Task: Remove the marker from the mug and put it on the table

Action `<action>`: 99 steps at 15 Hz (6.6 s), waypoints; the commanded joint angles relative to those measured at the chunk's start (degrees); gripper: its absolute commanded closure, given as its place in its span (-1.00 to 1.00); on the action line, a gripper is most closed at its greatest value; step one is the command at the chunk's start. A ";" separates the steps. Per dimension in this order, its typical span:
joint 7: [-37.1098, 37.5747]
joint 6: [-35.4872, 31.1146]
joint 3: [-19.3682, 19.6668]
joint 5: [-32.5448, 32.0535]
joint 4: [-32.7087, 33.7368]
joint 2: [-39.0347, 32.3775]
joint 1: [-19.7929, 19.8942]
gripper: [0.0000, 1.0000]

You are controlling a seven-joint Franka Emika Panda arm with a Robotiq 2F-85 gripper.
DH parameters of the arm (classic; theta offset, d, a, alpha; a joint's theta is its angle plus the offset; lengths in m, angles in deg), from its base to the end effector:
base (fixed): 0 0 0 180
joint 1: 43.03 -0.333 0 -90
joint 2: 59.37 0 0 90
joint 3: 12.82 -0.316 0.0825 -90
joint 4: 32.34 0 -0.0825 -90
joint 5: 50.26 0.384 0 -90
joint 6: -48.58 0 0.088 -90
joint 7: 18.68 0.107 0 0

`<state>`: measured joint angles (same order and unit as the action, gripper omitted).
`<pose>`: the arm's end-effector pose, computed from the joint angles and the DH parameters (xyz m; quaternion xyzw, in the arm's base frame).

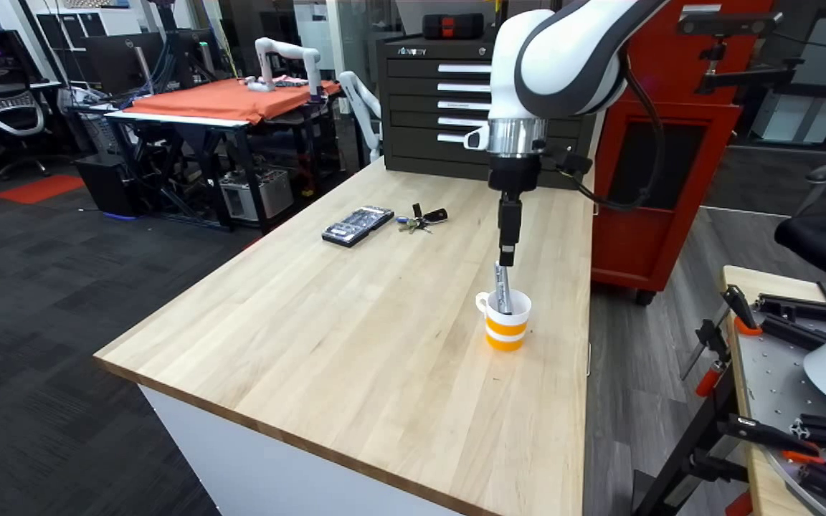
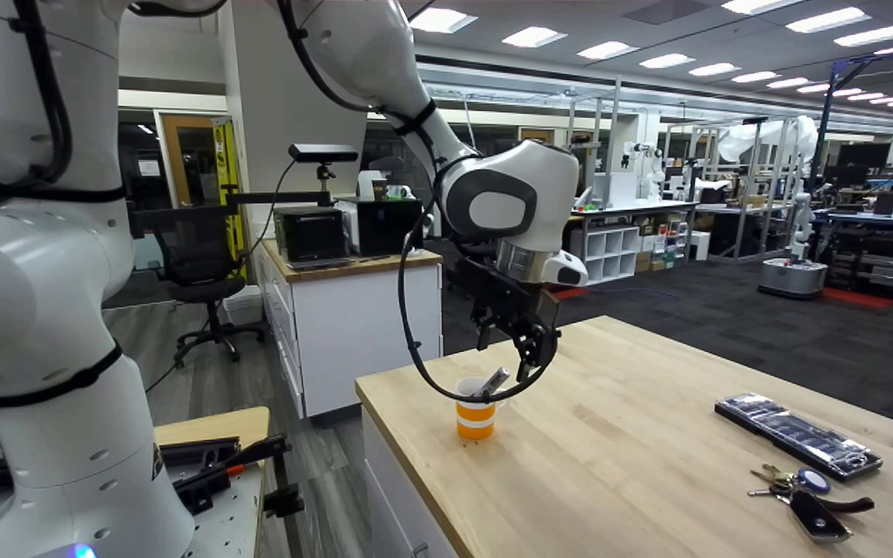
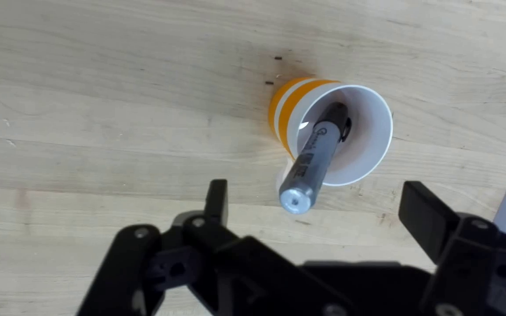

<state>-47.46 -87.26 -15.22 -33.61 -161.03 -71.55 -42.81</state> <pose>0.5318 0.0236 0.2648 -0.9811 -0.1592 0.0194 0.1080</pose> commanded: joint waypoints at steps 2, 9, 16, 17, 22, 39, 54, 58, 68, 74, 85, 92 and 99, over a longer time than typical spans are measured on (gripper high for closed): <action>-4.02 0.74 -2.39 3.55 1.12 -2.15 2.36 -1.00; -7.24 0.62 -3.31 4.44 2.74 -4.64 3.90 -1.00; -8.74 1.50 -3.82 3.96 5.41 -6.38 4.78 -0.08; -8.72 1.51 -3.94 3.91 5.50 -6.34 4.85 0.04; -7.25 3.25 -3.83 3.22 4.85 -4.59 4.72 0.72; -7.55 8.89 -3.43 3.72 2.77 -1.09 3.97 -0.74; -8.00 9.73 -3.43 3.90 1.64 -1.54 3.92 -0.44; -8.30 9.79 -3.42 4.10 1.53 -1.48 4.07 0.01; -8.04 11.76 -3.53 4.04 1.91 -0.75 4.06 0.88; -6.22 17.18 -2.89 1.97 3.30 1.80 3.32 0.88; -3.54 19.97 1.24 -5.58 9.02 7.27 3.59 0.88; -3.69 13.37 4.40 -7.55 11.06 4.25 4.64 0.88; -5.57 -2.34 3.49 -4.29 9.36 -2.00 6.13 0.88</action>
<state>-52.47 -83.81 -10.68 -39.61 -150.89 -71.70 -37.89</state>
